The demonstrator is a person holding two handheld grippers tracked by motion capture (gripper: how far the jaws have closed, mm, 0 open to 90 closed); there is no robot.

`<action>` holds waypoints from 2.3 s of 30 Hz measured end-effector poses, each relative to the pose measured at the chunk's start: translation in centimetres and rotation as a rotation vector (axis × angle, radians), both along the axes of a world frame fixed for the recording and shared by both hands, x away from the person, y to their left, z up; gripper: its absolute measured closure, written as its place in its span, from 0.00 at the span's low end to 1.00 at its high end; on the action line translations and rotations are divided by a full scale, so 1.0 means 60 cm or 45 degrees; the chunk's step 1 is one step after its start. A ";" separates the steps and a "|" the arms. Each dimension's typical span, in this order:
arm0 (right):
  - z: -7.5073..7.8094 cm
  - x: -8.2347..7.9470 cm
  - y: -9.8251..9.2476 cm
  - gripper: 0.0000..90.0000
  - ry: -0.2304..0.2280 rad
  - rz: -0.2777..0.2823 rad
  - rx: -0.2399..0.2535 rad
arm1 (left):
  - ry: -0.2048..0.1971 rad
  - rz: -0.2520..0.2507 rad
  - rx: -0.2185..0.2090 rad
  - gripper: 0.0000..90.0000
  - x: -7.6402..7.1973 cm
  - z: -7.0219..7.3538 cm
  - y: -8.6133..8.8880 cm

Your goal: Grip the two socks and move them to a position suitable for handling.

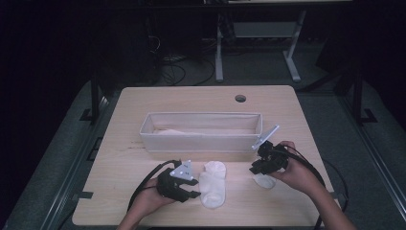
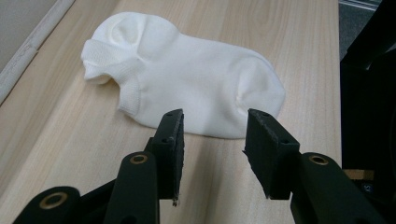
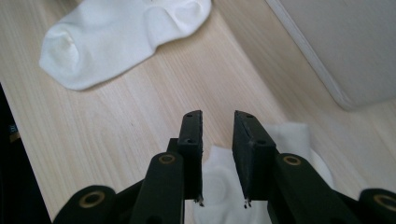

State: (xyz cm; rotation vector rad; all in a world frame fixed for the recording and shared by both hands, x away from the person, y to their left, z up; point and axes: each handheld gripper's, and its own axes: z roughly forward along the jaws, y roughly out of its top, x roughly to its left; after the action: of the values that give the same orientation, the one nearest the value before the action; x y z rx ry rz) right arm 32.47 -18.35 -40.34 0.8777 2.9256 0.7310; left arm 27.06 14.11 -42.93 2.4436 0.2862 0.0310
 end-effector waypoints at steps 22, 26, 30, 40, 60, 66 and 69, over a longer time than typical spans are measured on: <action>-0.038 -0.004 -0.047 0.70 0.008 -0.100 -0.073 | 0.005 0.012 -0.005 0.63 0.001 -0.002 0.004; -0.045 -0.002 -0.049 0.68 0.002 -0.103 -0.085 | 0.008 0.012 -0.003 0.63 0.002 -0.002 0.005; -0.053 0.000 -0.050 0.68 0.008 -0.107 -0.087 | 0.009 0.012 -0.003 0.63 0.002 -0.003 0.005; -0.062 0.002 -0.050 0.70 -0.011 -0.110 -0.109 | 0.013 0.014 -0.012 0.62 0.002 -0.003 0.005; -0.061 0.007 -0.054 0.93 -0.021 -0.108 -0.107 | 0.016 0.019 -0.019 0.62 0.004 -0.001 0.009; -0.048 0.002 -0.054 0.93 0.007 -0.065 -0.079 | 0.013 0.026 -0.025 0.62 0.005 0.000 0.012; -0.037 -0.002 -0.050 0.94 0.003 -0.038 -0.077 | 0.012 0.029 -0.030 0.62 0.004 0.001 0.013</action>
State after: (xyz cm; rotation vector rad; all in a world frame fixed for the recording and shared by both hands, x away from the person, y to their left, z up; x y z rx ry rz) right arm 32.34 -21.37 -42.57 0.9152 2.9129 0.6368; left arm 27.29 14.87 -42.84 2.4180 0.3168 0.0259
